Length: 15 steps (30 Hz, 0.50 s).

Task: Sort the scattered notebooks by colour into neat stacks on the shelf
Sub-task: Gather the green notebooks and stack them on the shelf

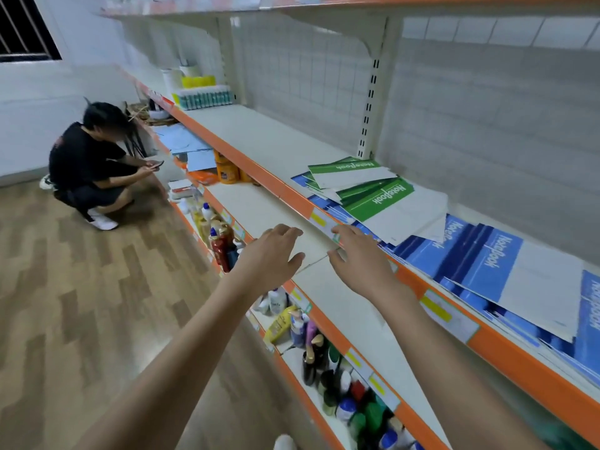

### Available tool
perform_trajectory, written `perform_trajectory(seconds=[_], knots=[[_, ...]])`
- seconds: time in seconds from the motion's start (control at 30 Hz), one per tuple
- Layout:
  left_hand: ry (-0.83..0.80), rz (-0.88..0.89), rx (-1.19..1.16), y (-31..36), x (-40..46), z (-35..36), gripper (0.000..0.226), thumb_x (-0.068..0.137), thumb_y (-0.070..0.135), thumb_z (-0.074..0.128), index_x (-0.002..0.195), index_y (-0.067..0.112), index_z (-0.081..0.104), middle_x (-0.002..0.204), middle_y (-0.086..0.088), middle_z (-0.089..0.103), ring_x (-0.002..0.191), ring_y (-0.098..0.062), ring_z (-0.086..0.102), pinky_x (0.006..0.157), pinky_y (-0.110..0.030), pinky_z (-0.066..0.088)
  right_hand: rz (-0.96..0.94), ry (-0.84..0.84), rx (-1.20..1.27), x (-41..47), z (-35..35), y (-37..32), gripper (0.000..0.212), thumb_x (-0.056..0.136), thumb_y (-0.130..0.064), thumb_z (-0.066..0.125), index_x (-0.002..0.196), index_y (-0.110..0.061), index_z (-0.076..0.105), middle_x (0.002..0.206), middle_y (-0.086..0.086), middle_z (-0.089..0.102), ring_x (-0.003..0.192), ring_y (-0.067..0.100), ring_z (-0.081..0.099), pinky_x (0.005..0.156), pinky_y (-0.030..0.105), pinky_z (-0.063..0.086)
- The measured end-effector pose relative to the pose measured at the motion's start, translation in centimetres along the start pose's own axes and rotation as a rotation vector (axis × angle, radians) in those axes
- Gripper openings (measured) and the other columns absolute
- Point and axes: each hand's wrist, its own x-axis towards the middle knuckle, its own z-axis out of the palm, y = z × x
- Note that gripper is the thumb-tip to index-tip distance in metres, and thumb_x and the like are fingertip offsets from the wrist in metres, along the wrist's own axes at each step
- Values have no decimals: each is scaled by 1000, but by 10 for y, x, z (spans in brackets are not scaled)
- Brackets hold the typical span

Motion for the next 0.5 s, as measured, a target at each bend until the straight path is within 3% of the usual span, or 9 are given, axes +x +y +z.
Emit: perform_trajectory(seconds=[0.3,0.5], knots=[[33,116,6,-58,98,-6,49,98,37,41,144,21,33,145,1,39,127,-21,44,96,-37,44,86,168,67,98,12,-4,42,96,-22,47,136,-11,43,139,4,45,123,23,42,105,39,33],[21,251,-22,-59,178,-4,49,97,34,43,143,20,35,143,1,41,128,-21,43,99,-36,42,197,241,53,151,0,17,42,95,-22,48,136,-15,42,141,2,43,124,24,41,103,36,34]])
